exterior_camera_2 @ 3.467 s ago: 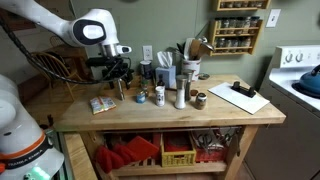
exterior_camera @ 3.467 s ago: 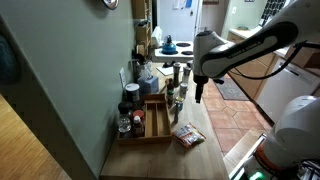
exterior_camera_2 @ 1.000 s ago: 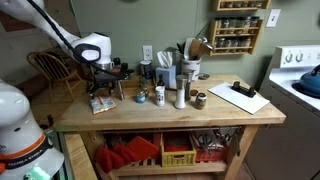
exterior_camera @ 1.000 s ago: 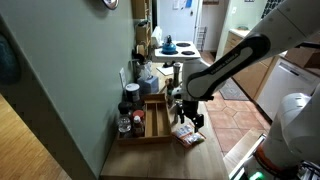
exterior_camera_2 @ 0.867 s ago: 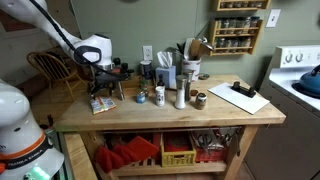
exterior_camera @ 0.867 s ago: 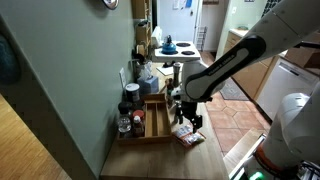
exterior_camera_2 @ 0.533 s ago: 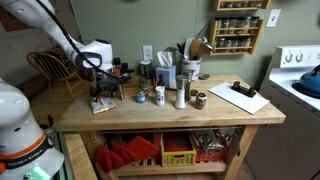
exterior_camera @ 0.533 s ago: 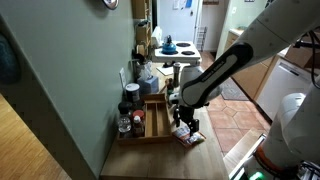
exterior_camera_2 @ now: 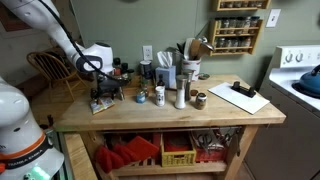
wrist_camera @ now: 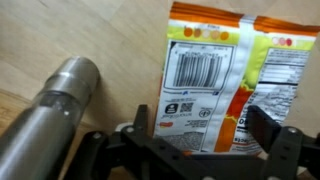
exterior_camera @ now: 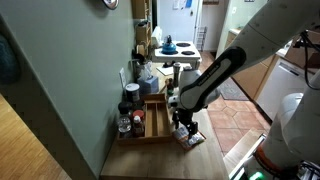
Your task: Put the snack packet behind the black pepper shaker
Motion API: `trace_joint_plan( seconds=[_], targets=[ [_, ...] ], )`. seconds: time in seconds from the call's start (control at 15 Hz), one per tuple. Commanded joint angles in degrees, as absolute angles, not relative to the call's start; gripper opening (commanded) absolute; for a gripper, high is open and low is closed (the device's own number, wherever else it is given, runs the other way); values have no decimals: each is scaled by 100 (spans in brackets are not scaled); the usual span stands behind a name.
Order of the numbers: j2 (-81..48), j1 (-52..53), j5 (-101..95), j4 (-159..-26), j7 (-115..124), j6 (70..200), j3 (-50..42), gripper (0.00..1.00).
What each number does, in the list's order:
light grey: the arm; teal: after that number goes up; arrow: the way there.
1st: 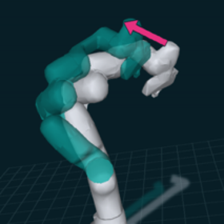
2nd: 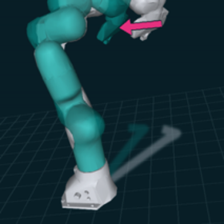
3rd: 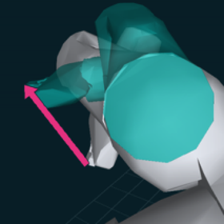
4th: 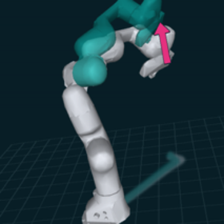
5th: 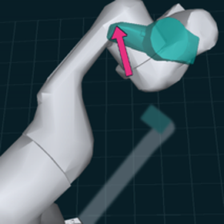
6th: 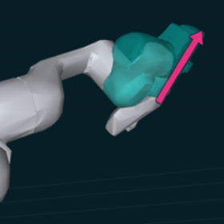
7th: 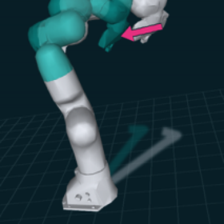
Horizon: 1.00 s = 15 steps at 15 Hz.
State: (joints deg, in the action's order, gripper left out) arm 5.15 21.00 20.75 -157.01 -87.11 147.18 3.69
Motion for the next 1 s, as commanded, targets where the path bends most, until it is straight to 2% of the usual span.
trace_joint_plan(
  seconds=[0.0,0.13,0.6,0.8,0.93],
  targets=[
    [482,1838,1911,-15589,-8662,14532,608,100],
    [447,1781,1900,-15570,-8703,14549,654,73],
    [258,1635,1676,-15478,-8706,14486,749,19],
    [238,1605,1652,-15445,-8723,14478,767,0],
    [228,1577,1625,-15430,-8720,14461,792,0]
  ],
)
